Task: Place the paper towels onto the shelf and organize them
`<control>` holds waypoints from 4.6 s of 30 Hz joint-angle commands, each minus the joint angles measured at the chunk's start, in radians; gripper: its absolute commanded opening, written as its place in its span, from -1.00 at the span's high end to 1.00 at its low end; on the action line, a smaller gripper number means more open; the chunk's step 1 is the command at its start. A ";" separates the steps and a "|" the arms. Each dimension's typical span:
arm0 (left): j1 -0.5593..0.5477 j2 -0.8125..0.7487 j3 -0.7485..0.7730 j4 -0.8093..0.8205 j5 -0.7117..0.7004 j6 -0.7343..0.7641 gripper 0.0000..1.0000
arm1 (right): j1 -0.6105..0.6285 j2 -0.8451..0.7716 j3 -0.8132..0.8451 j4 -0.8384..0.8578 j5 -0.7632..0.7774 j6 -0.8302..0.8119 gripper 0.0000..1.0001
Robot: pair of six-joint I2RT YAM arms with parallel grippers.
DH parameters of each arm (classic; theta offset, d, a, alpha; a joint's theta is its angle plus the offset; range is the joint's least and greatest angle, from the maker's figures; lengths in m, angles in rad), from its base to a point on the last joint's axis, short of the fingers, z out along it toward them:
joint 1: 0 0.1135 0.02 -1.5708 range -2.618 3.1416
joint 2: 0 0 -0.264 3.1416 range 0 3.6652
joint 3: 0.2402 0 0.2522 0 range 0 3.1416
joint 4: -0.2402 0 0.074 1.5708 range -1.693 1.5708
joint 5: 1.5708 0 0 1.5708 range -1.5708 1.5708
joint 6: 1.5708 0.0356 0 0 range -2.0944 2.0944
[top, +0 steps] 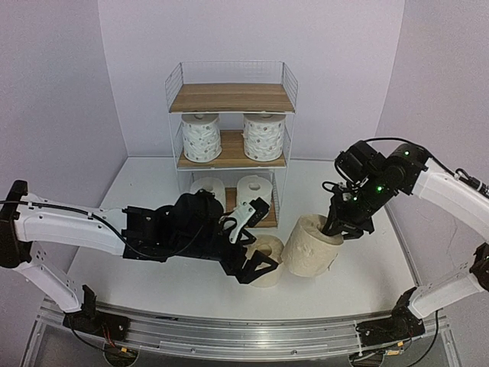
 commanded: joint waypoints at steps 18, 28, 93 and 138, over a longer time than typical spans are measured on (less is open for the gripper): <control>-0.024 0.202 0.237 0.076 0.045 0.086 -0.99 | 0.010 0.092 0.177 -0.068 -0.116 -0.043 0.55; -0.024 0.240 0.284 0.066 -0.085 0.058 -0.63 | 0.023 0.096 0.206 -0.067 -0.130 -0.057 0.55; 0.326 0.155 0.922 -0.093 -0.332 0.313 1.00 | 0.024 -0.227 0.162 -0.019 0.376 -0.013 -0.97; 0.638 0.403 0.927 0.046 0.562 0.139 0.49 | 0.024 -0.268 0.117 0.041 0.445 -0.057 -0.96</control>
